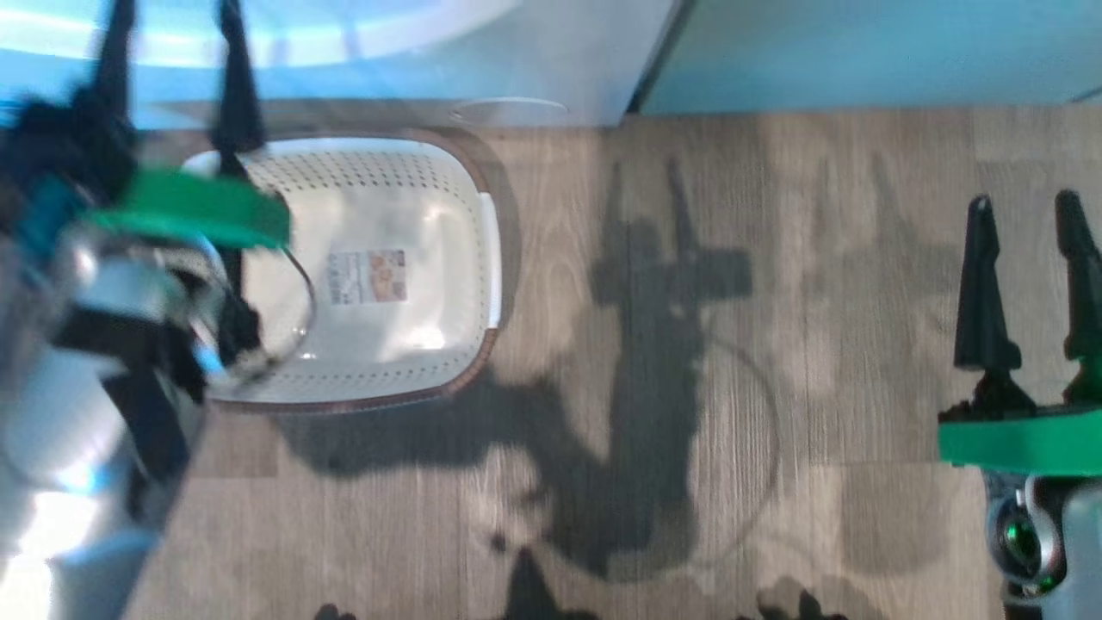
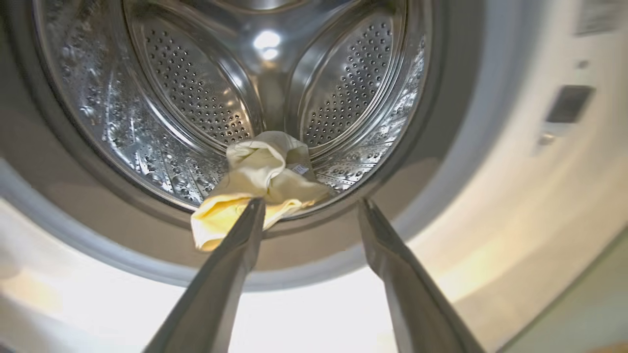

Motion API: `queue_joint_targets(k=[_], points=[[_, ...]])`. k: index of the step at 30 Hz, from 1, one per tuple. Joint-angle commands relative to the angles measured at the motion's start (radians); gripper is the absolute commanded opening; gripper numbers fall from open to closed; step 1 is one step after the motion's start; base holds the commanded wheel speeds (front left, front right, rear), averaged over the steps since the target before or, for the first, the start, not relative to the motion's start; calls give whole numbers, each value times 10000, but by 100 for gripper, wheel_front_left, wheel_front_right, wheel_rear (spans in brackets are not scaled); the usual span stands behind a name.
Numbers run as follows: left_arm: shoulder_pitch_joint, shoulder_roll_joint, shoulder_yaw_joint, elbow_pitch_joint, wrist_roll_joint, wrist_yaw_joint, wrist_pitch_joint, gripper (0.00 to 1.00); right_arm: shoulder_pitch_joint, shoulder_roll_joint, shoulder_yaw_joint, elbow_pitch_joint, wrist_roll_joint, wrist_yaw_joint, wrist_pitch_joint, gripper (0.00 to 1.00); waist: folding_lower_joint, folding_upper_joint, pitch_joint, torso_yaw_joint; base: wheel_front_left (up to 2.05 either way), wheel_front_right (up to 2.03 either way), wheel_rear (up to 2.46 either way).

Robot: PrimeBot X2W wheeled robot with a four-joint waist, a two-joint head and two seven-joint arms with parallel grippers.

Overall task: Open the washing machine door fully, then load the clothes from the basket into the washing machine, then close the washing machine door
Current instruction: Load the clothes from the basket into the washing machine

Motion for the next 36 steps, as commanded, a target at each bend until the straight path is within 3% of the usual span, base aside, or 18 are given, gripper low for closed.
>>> queue_joint_targets(k=[1, 7, 14, 36], points=[[59, 341, 297, -344, 101, 71, -63, 100, 321, -56, 133, -278, -61, -29, -65, 100, 1, -1, -272, 238, 0, 0, 0], [2189, -142, -102, -1634, 398, 325, -160, 100, 699, -56, 1, -181, -435, -29, -65, 100, 1, -1, -1133, 734, 0, 0, 0], [3544, -516, -414, -1704, 370, 374, -174, 100, 1055, -56, 164, 72, -608, -29, -65, 100, 1, -1, -2003, 894, 0, 0, 0], [5359, -636, -215, -1393, -43, 566, -170, 100, 2133, -56, 463, 525, -496, -29, -65, 100, 1, -1, -4214, 722, 0, 0, 0]])
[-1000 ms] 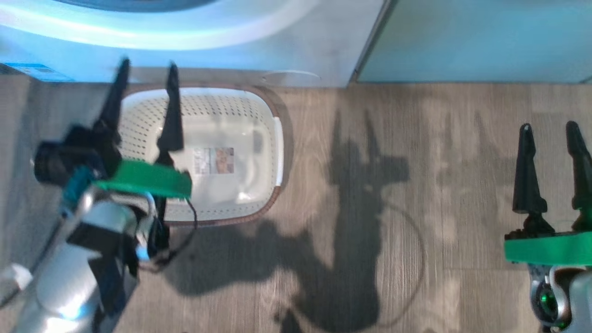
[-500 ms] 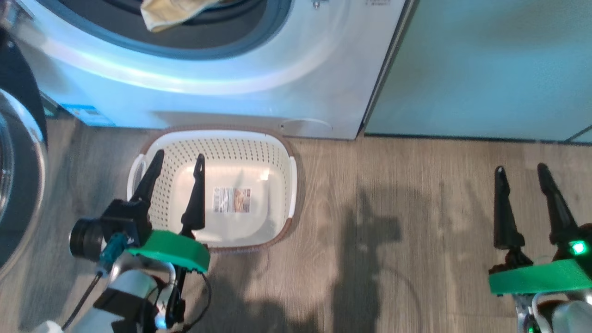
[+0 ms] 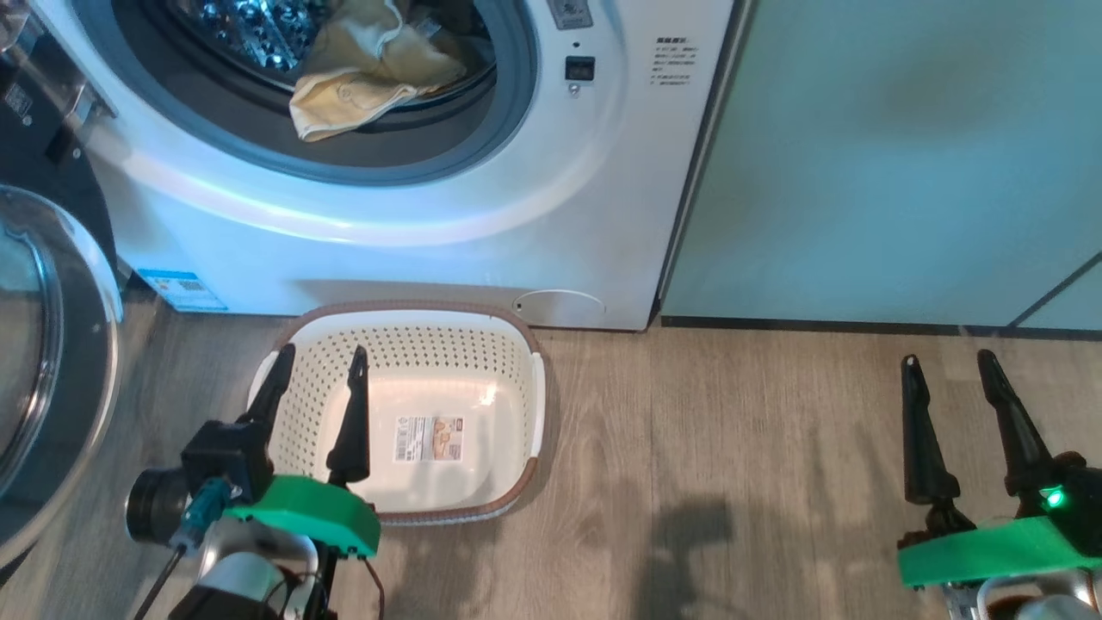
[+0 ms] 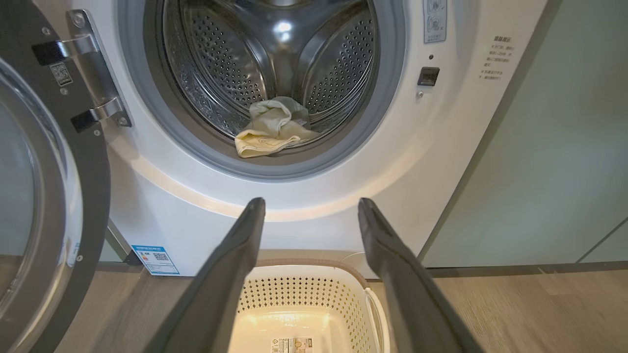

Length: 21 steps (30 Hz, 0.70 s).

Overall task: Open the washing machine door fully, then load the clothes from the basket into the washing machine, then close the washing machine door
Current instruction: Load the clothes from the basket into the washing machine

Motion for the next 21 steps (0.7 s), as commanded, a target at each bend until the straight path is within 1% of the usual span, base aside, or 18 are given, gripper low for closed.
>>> queue_joint_targets(k=[1, 21], points=[[-176, 248, 519, -310, -48, 76, -49, 100, 25, -56, 227, -274, 88, -29, -65, 100, 1, -1, -82, -73, 0, 0, 0], [-151, 272, 479, -335, -233, 101, 17, 100, 111, -56, 284, -302, 104, -29, -65, 100, 1, -1, -188, -150, 0, 0, 0]])
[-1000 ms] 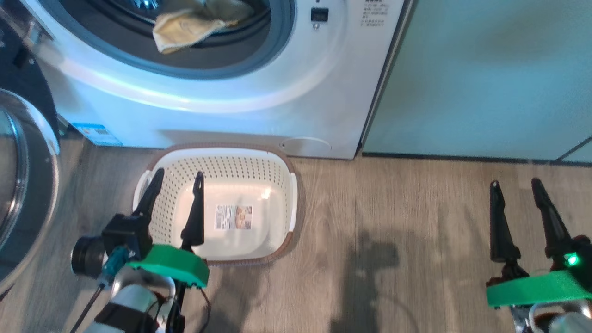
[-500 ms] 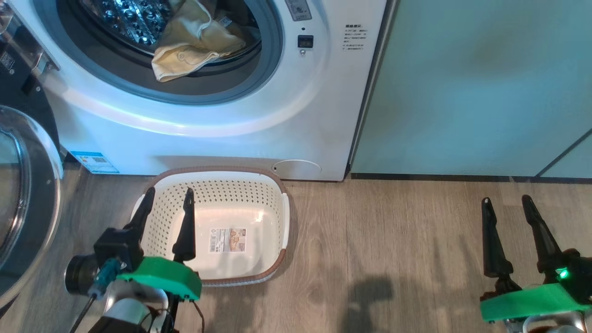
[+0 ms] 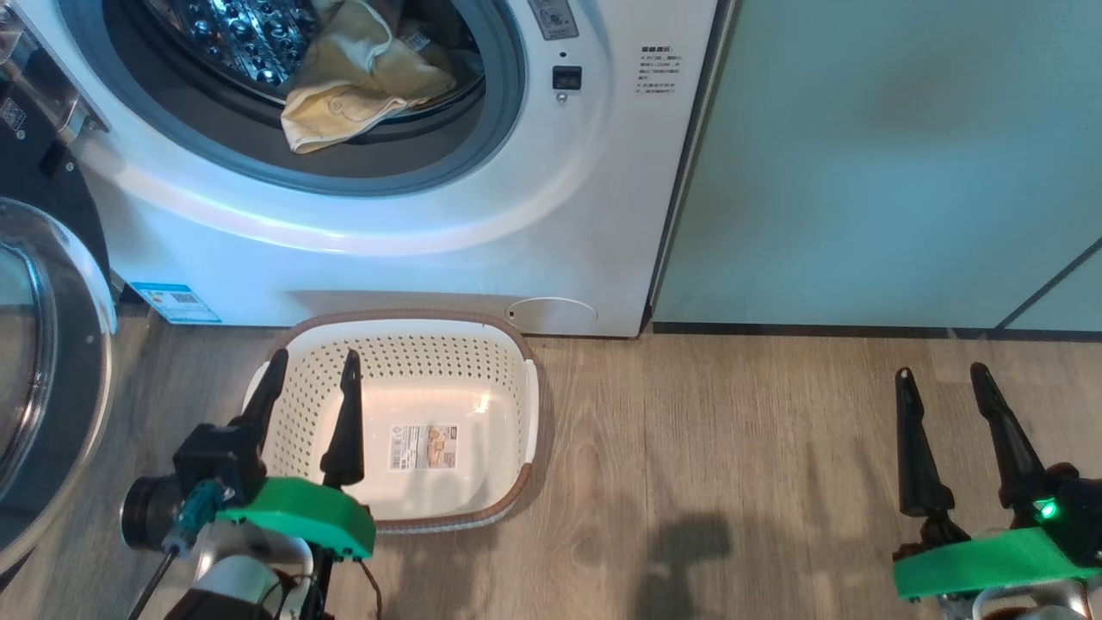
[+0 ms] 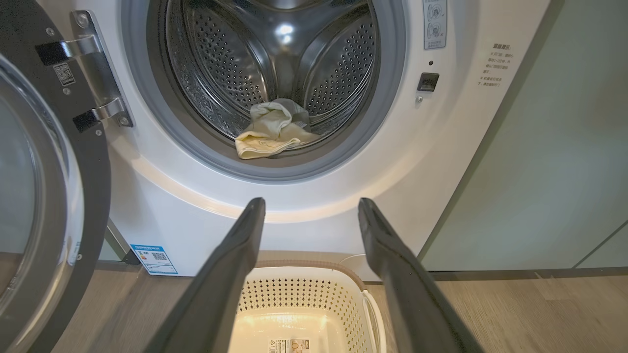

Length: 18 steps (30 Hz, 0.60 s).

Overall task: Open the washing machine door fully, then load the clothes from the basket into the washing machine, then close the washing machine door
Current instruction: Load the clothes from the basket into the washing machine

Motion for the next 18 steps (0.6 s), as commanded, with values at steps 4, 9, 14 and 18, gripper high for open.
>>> queue_joint_targets(k=[4, 9, 14, 18], points=[[-420, 271, 365, -240, -73, -17, 11, 100, -149, -56, 245, -326, 62, -29, -65, 100, 0, -1, 141, 8, 0, 0, 0], [-751, 219, 317, -113, -81, -61, 20, 100, -251, -56, 274, -388, 103, -29, -65, 100, 0, -1, 400, -18, 0, 0, 0], [-1285, 219, 345, 105, -161, -217, 41, 100, -434, -56, 245, -500, 149, -29, -65, 100, 0, -1, 925, -35, 0, 0, 0], [-1935, 198, 336, 408, -233, -442, 46, 100, -617, -56, 182, -608, 173, -29, -65, 100, 0, -1, 1485, -52, 0, 0, 0]])
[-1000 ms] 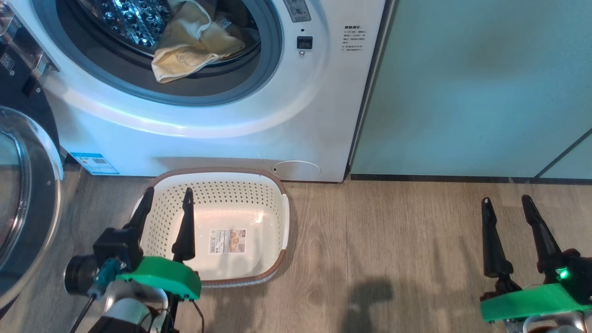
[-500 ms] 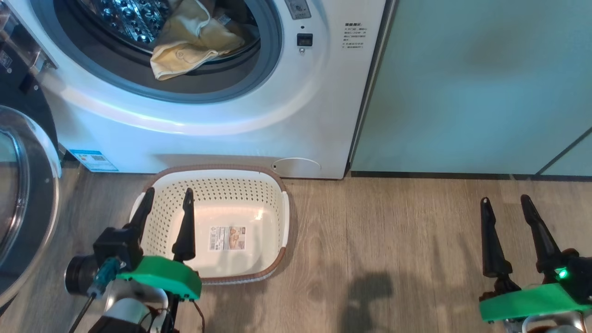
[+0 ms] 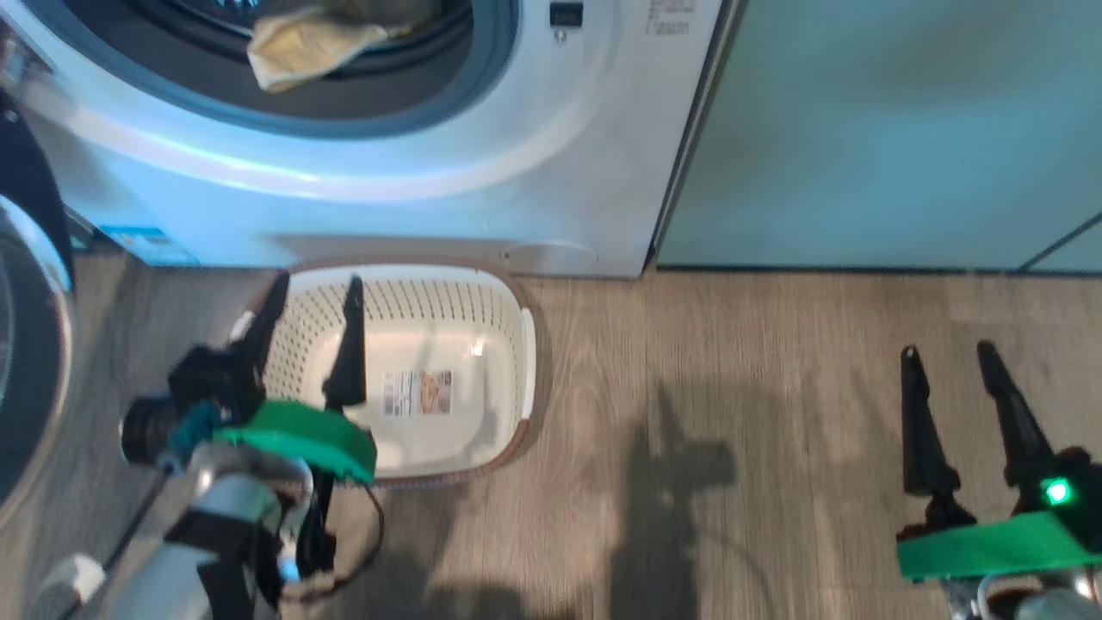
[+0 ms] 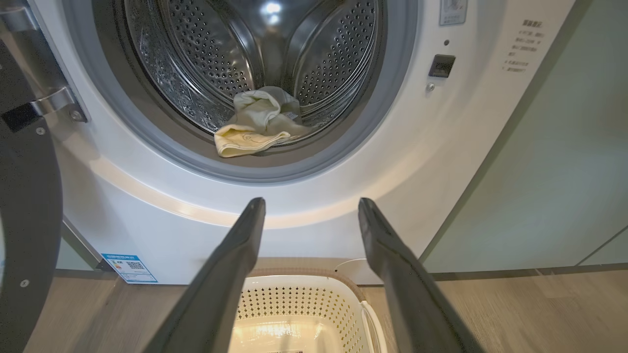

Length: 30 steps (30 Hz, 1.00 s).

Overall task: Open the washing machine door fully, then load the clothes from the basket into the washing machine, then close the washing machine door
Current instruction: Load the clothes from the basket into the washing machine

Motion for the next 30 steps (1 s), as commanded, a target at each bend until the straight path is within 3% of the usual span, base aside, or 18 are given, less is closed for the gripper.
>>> queue_joint_targets(k=[1, 18, 30], points=[[-708, 223, 453, -84, -89, -87, -28, 100, -507, -56, 147, -405, 78, -29, -67, 100, -1, 0, 473, -31, 0, 0, 0], [-4423, 968, 727, 1917, -189, -1028, 607, 100, -1739, -56, 251, -676, 453, -29, -67, 100, -1, 0, 2853, -701, 0, 0, 0], [-7237, 2594, 908, 3649, -200, -1798, 2586, 100, -2246, -56, 628, -574, 1388, -29, -67, 100, -1, 0, 3807, -1530, 0, 0, 0]])
